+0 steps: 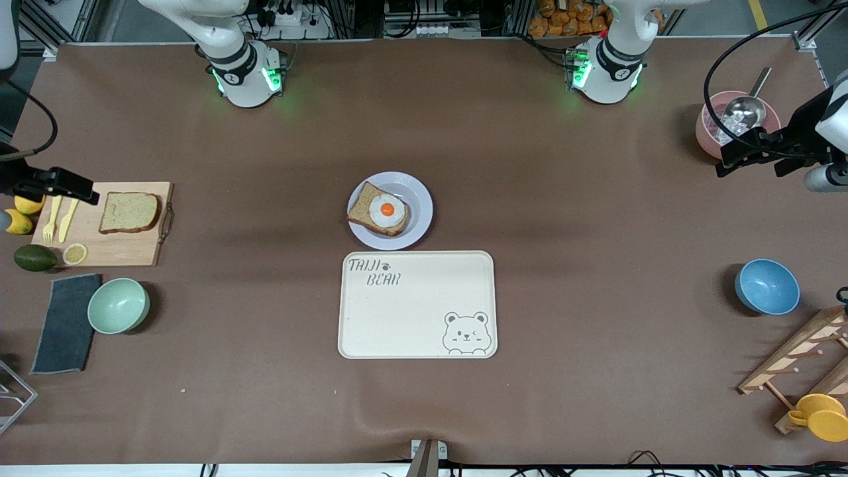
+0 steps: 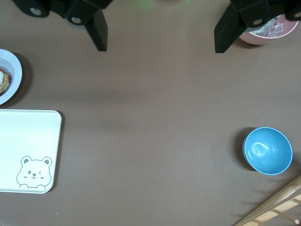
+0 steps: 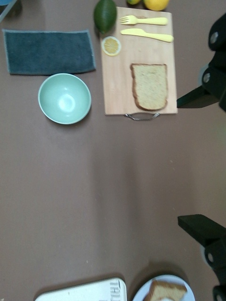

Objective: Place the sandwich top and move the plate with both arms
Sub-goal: 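Reach the right gripper down to the bread slice on the cutting board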

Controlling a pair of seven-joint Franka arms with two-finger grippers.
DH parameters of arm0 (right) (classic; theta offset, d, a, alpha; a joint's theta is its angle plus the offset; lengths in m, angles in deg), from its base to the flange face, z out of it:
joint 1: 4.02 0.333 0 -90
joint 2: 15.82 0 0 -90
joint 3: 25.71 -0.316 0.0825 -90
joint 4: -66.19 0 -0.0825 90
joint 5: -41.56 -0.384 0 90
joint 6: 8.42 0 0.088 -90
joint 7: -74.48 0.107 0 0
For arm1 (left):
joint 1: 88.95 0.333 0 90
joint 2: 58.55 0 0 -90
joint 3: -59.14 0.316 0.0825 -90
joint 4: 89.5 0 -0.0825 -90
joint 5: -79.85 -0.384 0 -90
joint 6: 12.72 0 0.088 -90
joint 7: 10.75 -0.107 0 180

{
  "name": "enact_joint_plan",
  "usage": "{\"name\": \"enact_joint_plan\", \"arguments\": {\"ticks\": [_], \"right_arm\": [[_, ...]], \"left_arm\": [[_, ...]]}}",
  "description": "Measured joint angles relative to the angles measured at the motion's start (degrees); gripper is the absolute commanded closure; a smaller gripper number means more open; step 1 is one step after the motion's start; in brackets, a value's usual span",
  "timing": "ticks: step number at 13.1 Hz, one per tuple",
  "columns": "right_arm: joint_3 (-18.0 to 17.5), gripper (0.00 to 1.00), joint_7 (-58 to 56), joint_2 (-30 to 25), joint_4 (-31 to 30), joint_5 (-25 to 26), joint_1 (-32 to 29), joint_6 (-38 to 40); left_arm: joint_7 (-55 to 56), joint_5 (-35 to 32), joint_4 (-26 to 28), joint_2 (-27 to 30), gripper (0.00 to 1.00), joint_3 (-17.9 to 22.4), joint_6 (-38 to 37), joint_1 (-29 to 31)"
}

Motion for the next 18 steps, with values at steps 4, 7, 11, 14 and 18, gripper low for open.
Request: {"name": "enact_joint_plan", "arguments": {"ticks": [4,7,11,14,18], "right_arm": [[0.2,0.00,-7.2,1.6,-7.4,0.0,-6.5,-8.5],[0.2,0.00,-10.8,1.9,-11.5,0.0,-8.9,-12.1],[0.3,0.00,-20.7,8.4,-14.8,0.0,-16.8,-19.5],[0.3,0.00,-28.3,14.2,-14.8,0.0,-22.1,-23.0],[0.3,0.00,-32.6,19.9,-14.9,0.0,-25.9,-29.9]], "left_arm": [[0.0,0.0,0.2,-0.1,0.00,0.1,0.0,0.5],[0.0,0.0,0.3,-0.2,0.00,0.1,0.0,0.9],[0.0,0.0,0.9,-0.9,0.00,0.2,0.1,1.0],[0.0,0.0,0.9,-1.7,0.00,0.2,0.3,1.0],[0.0,0.0,1.0,-2.8,0.00,0.2,1.0,1.0]]}}
